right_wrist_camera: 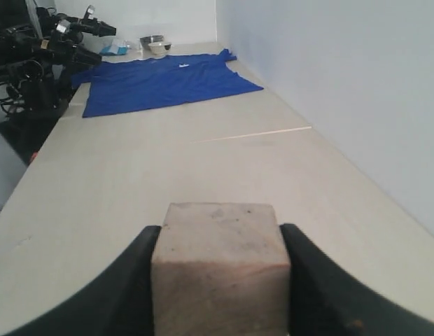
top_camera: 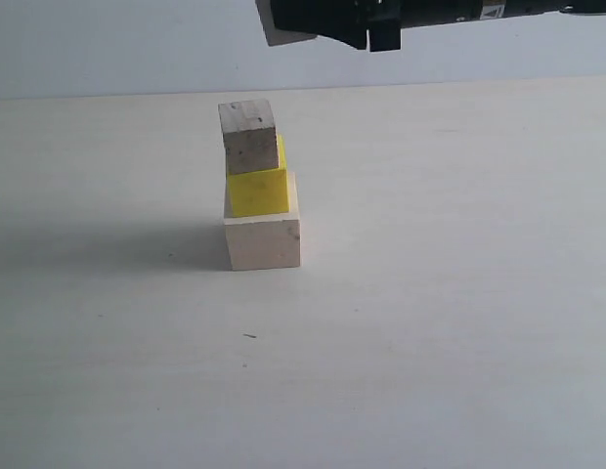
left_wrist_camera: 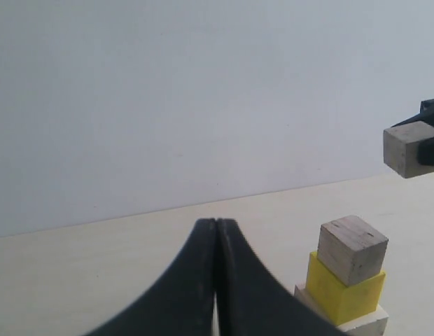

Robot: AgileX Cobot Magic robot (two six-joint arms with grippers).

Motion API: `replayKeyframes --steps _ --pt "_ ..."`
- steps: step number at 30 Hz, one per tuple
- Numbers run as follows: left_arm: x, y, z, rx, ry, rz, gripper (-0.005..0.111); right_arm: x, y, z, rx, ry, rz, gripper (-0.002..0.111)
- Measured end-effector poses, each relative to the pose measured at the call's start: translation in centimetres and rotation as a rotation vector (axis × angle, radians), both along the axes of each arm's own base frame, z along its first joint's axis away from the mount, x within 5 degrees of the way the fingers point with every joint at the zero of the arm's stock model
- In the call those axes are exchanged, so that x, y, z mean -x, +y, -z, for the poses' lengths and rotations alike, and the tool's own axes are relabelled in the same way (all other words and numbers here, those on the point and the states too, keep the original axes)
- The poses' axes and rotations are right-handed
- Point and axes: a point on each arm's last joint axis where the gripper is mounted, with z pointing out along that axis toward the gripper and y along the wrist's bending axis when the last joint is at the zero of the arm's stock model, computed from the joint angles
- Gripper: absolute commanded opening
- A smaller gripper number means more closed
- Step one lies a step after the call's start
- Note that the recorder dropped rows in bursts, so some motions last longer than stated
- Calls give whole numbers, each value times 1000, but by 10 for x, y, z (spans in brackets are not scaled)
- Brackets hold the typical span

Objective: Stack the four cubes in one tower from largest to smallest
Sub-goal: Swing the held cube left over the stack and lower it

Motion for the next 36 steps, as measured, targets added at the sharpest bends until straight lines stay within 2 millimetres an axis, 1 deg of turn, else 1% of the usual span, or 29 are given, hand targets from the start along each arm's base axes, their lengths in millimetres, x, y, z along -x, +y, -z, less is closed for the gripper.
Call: replayKeyframes --steps 5,15,18,24,29,36 --pt "0 0 0 -3 -1 0 0 -3 3 14 23 13 -18 0" --pt "0 0 0 -11 -3 1 0 -2 27 43 29 20 -86 0" --pt "0 0 0 -11 -3 1 0 -2 31 47 16 27 -87 0" --pt "0 0 0 -11 -3 1 0 -3 37 46 -7 3 -91 0" --pt "0 0 0 -13 -4 2 0 -7 38 37 -16 -32 -90 0" --pt "0 0 0 -14 -4 2 0 -7 39 37 -17 -27 -94 0"
